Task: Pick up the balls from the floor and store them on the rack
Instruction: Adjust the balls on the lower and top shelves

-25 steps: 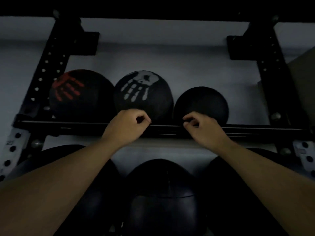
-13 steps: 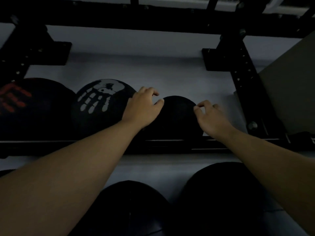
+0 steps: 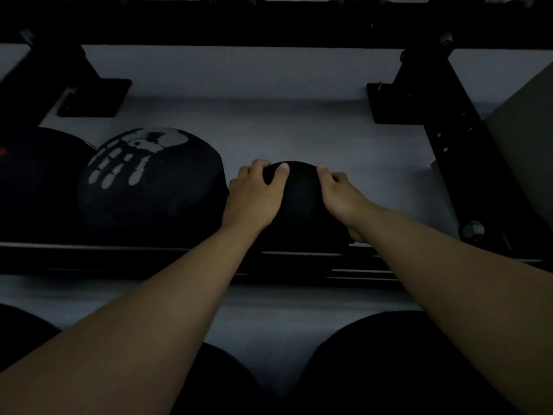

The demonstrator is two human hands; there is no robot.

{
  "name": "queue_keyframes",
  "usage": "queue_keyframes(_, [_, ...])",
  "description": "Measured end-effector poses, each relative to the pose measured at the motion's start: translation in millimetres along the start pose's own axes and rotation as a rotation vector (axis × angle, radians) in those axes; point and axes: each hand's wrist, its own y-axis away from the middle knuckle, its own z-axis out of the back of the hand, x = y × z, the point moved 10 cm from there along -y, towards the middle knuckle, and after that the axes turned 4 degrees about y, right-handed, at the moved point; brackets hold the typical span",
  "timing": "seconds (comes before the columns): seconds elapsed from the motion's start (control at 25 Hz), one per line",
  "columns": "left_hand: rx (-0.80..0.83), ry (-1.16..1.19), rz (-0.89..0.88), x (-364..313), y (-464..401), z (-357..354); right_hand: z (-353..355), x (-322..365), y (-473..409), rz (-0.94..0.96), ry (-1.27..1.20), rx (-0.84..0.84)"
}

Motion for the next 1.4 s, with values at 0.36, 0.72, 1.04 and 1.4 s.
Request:
queue_keyframes(0.36, [-0.045, 0.035, -0.037, -2.4, 5.6, 4.0, -1.3, -1.6, -13.1, 0.089, -0.013, -0.011])
queue_keyframes(0.72, [0.205, -0.276, -0.141, -17.5, -1.0, 19.4, 12.7, 36.2, -6.2, 0.301, 0.260, -0.091])
queue_keyframes(1.04, [0.062, -0.455, -0.278, 3.8, -25.4, 155.3, -53.1, 155.0, 33.0, 0.393, 0.396, -0.140])
queue_keyframes(1.4, [0.119, -0.242, -0.151, 113.3, -47.1, 249.1, -191.4, 239.7, 46.0, 0.467, 0.491, -0.138])
